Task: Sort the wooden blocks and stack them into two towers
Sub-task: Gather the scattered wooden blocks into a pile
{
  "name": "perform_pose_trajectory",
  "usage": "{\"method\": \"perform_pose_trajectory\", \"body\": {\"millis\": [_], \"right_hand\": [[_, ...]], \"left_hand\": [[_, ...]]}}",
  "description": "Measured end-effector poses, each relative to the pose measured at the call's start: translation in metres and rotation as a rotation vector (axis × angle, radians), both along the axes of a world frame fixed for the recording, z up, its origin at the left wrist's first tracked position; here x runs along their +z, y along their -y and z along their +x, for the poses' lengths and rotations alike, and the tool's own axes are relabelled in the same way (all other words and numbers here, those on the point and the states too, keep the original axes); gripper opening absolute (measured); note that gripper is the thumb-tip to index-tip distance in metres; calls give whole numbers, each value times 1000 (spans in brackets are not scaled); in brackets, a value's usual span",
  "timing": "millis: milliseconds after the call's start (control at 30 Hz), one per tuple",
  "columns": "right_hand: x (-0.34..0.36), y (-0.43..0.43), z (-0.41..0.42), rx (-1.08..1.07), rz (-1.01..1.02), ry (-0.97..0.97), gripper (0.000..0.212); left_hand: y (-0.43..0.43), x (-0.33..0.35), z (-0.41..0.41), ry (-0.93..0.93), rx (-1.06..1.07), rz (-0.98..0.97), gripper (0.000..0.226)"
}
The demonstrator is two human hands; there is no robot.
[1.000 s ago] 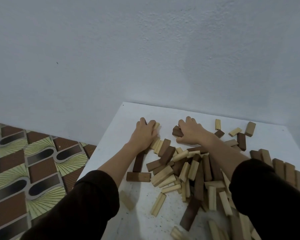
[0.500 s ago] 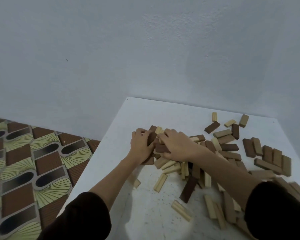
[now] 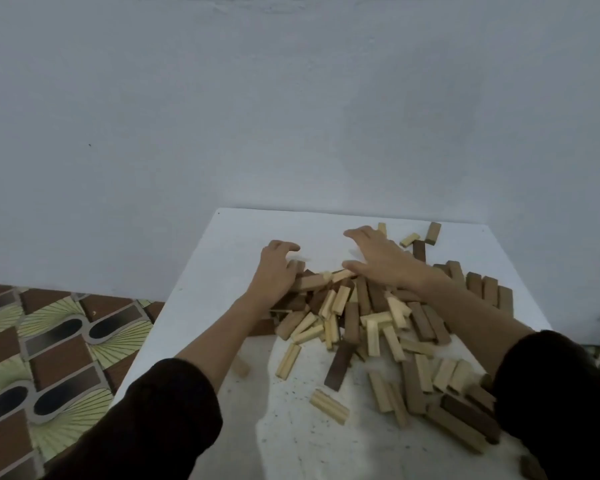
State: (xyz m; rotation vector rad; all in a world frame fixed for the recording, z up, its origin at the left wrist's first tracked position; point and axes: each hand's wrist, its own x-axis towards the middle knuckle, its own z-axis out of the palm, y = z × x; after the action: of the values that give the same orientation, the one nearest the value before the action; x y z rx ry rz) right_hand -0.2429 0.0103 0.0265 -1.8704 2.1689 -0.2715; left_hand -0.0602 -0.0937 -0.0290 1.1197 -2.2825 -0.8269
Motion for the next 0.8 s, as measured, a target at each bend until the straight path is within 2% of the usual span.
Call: {"method": "perform_pose_trajectory", "body": {"millis": [133, 233, 267, 500, 667, 733, 800], "right_hand": [[-8, -14, -68, -340, -26, 129, 41], [-16, -15, -100, -575, -89, 224, 16], [-19, -13, -109, -624, -92, 238, 15], [-46, 2, -136, -722, -130, 327, 44], [-63, 7, -139, -717, -149, 371, 55], [-65, 11, -144, -717, -162, 378, 52], [-63, 15, -151, -729, -183, 361, 37]], "left_hand": [[-3, 10, -59, 73, -142, -20, 31], [-3, 17, -102, 98, -170, 1, 30], [-3, 19, -118, 109, -176, 2, 28], [-3, 16, -183, 267, -203, -10, 28], [4, 3, -198, 340, -261, -3, 37], [9, 0, -200, 373, -272, 24, 37], [13, 1, -201, 339, -264, 78, 30]]}}
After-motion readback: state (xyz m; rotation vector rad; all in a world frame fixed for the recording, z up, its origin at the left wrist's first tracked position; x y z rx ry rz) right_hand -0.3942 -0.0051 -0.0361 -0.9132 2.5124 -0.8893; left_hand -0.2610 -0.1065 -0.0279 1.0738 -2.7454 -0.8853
